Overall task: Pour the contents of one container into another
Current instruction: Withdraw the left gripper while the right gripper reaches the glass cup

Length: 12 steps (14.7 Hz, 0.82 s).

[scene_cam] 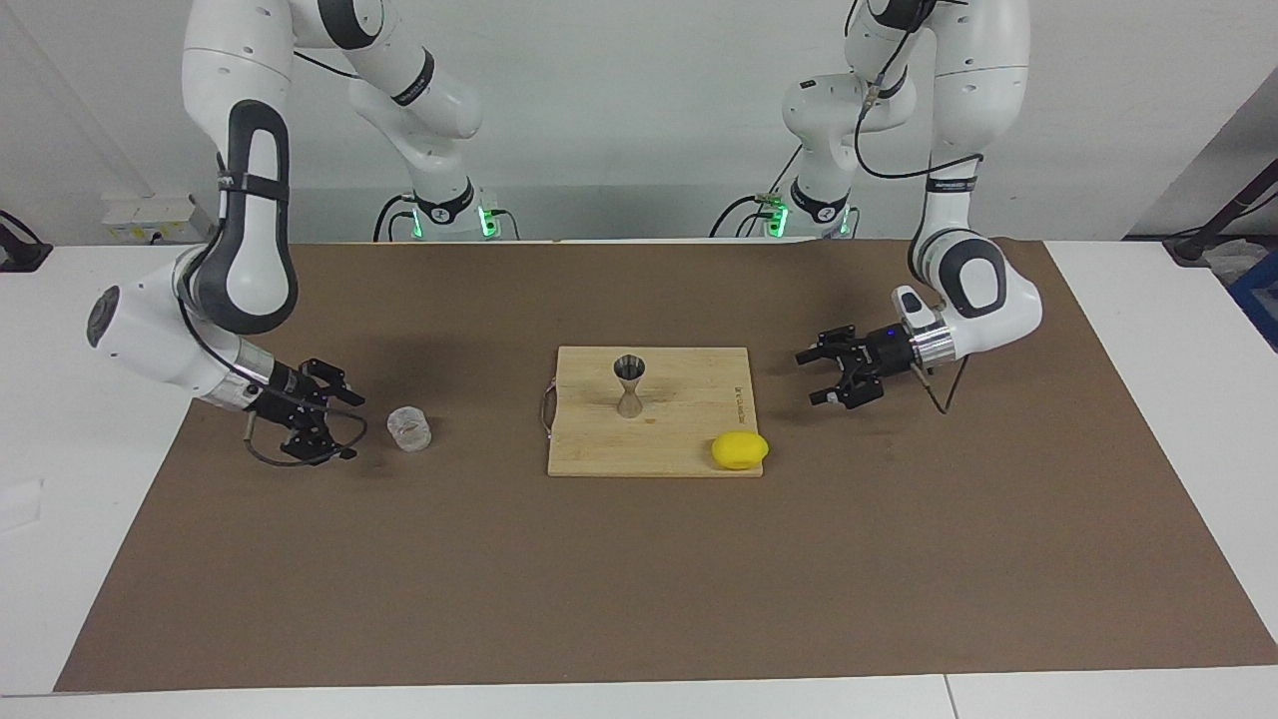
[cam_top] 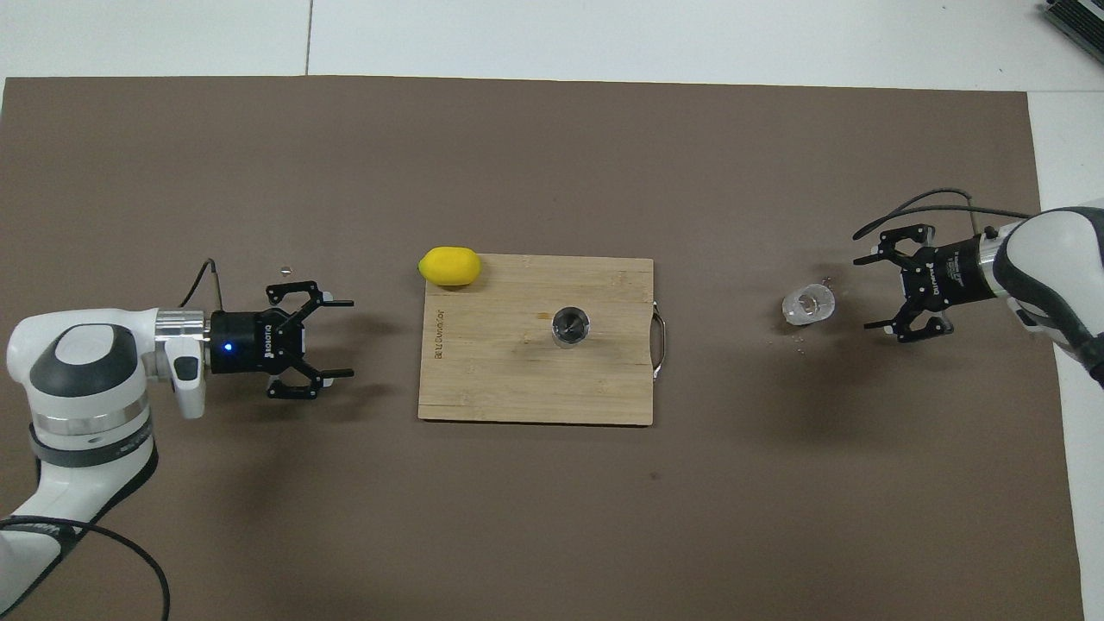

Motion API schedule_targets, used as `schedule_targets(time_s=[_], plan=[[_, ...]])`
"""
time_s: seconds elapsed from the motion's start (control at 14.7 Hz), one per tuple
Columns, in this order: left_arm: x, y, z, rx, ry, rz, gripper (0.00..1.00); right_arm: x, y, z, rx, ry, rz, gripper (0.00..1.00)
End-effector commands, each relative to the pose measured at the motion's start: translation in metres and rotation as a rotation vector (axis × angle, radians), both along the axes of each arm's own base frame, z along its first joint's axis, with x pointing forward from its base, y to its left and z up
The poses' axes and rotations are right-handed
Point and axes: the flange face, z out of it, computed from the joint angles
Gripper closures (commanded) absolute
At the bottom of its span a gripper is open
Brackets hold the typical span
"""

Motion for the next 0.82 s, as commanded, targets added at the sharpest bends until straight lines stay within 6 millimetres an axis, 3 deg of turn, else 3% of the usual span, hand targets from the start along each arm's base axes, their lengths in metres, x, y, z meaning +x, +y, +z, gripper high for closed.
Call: schedule_targets(time_s=[0.0, 0.2, 0.48, 0.61, 0.75], plan=[[0.015, 0.049, 0.021, 0.061, 0.000, -0.066, 0.00, -0.002, 0.007, -0.014, 0.056, -0.024, 0.016, 0.03], [0.039, 0.094, 0.050, 0.143, 0.036, -0.122, 0.00, -0.012, 0.020, -0.027, 0.109, -0.043, 0.027, 0.03], [0.064, 0.132, 0.088, 0.279, 0.054, -0.164, 0.00, -0.013, 0.035, -0.029, 0.145, -0.043, 0.037, 0.04], [0.072, 0.138, 0.111, 0.355, 0.082, -0.175, 0.00, -0.014, 0.043, -0.030, 0.162, -0.056, 0.045, 0.07], [0.080, 0.137, 0.142, 0.459, 0.105, -0.163, 0.00, -0.014, 0.045, -0.030, 0.173, -0.054, 0.048, 0.20]])
